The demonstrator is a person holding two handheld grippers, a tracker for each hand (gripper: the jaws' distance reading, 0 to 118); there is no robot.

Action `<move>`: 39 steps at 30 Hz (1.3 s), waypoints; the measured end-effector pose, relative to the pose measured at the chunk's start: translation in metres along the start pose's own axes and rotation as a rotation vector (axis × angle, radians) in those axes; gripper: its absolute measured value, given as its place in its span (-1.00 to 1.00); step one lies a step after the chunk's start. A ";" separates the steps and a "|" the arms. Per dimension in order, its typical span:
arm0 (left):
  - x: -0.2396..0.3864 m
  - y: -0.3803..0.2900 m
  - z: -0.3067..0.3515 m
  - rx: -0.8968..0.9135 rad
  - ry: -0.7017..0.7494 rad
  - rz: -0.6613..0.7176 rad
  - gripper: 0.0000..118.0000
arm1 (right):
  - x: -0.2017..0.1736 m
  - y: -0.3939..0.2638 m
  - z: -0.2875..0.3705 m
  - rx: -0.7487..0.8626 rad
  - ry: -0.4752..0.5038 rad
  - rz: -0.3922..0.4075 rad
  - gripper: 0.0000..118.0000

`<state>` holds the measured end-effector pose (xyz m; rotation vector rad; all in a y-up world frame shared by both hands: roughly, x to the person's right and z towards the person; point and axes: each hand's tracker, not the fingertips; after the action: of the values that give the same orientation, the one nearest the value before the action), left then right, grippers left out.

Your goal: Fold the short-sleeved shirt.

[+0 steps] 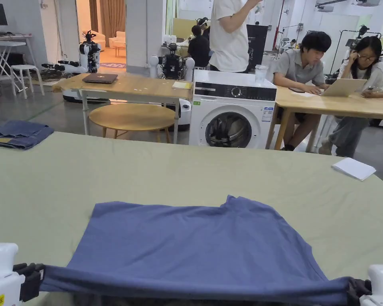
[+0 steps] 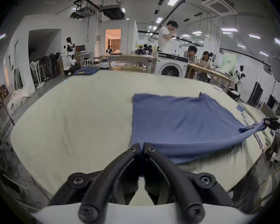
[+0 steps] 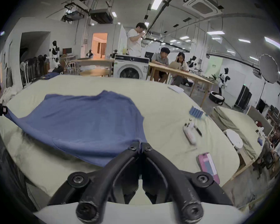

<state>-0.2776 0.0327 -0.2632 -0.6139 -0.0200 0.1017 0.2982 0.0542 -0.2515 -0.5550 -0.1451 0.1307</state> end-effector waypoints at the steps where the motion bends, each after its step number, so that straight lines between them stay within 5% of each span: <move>1: 0.000 -0.008 -0.001 -0.008 0.003 -0.003 -1.00 | -0.001 -0.007 -0.003 -0.021 0.004 0.013 -1.00; 12: -0.004 -0.062 -0.049 -0.235 0.033 -0.073 -1.00 | 0.001 -0.064 -0.062 -0.308 0.069 0.053 -0.89; 14: -0.006 -0.067 -0.057 -0.262 0.033 -0.070 -0.96 | -0.001 -0.065 -0.067 -0.321 0.058 0.056 -0.50; 16: -0.007 -0.066 -0.060 -0.287 0.041 -0.062 -0.91 | -0.007 -0.062 -0.061 -0.292 0.014 0.051 -0.39; 18: -0.007 -0.063 -0.055 -0.281 0.053 -0.051 -0.70 | -0.009 -0.056 -0.056 -0.255 0.005 0.044 -0.01; 20: -0.009 -0.053 -0.050 -0.250 0.044 -0.021 -0.27 | -0.011 -0.046 -0.049 -0.213 0.010 0.019 0.03; 25: 0.005 -0.018 -0.031 -0.050 -0.002 0.073 -0.20 | -0.031 -0.017 -0.044 -0.035 0.071 -0.068 0.03; 29: 0.042 0.005 -0.022 0.098 -0.070 0.064 -0.21 | -0.071 0.003 -0.036 0.126 0.082 -0.093 -0.01; 31: 0.063 0.013 -0.021 0.145 -0.061 0.026 -0.21 | -0.087 0.011 -0.032 0.188 0.093 -0.099 -0.29; 32: 0.072 0.017 -0.021 0.164 -0.051 0.012 -0.27 | -0.095 0.015 -0.031 0.203 0.096 -0.096 -0.62; 35: 0.090 0.019 -0.026 0.192 -0.032 -0.026 -0.87 | -0.115 0.024 -0.027 0.227 0.109 -0.098 -0.97; 39: 0.106 0.021 -0.028 0.207 0.006 -0.047 -1.00 | -0.129 0.029 -0.023 0.246 0.113 -0.099 -1.00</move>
<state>-0.1728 0.0446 -0.2993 -0.4064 -0.0176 0.0551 0.1734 0.0460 -0.2989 -0.3087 -0.0454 0.0198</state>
